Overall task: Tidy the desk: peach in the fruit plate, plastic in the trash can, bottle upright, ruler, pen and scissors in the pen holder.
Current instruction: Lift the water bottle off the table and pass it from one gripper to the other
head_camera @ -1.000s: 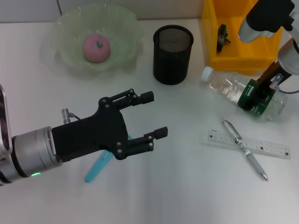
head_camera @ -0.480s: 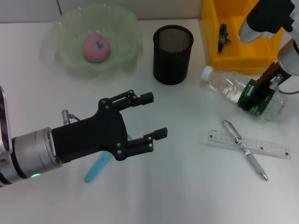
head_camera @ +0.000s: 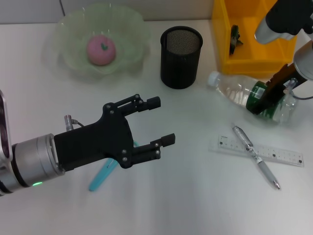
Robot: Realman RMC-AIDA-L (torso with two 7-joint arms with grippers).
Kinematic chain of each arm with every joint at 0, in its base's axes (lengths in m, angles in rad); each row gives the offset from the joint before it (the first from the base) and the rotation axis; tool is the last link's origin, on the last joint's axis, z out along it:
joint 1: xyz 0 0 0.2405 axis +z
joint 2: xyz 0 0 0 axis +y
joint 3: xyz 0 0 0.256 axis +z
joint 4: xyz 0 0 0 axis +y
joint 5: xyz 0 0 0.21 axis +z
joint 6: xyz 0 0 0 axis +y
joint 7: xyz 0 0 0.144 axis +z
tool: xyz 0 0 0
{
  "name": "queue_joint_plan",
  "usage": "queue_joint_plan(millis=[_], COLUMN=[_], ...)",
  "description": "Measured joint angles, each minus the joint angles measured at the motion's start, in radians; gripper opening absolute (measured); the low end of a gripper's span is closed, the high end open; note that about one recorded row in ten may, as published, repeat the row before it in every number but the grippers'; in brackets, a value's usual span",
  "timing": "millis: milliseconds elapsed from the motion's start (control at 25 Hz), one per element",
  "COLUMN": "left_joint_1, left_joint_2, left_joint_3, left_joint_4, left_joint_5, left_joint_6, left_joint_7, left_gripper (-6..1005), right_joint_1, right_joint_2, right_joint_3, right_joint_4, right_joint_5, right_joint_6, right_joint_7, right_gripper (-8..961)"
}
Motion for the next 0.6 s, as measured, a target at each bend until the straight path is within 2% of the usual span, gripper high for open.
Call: queue_joint_plan(millis=[600], left_joint_1=[-0.01], left_joint_2=[0.0], left_joint_3=[0.0], left_joint_4=[-0.002], left_joint_5=[0.0], left_joint_6=[0.004], left_joint_7=[0.0], left_gripper=[734], right_joint_1=[-0.017], right_joint_2=[0.002], right_joint_3=[0.0], right_joint_4=[-0.017], right_joint_5=[0.019], right_joint_6=[-0.001], right_joint_7=[-0.013], right_gripper=[763])
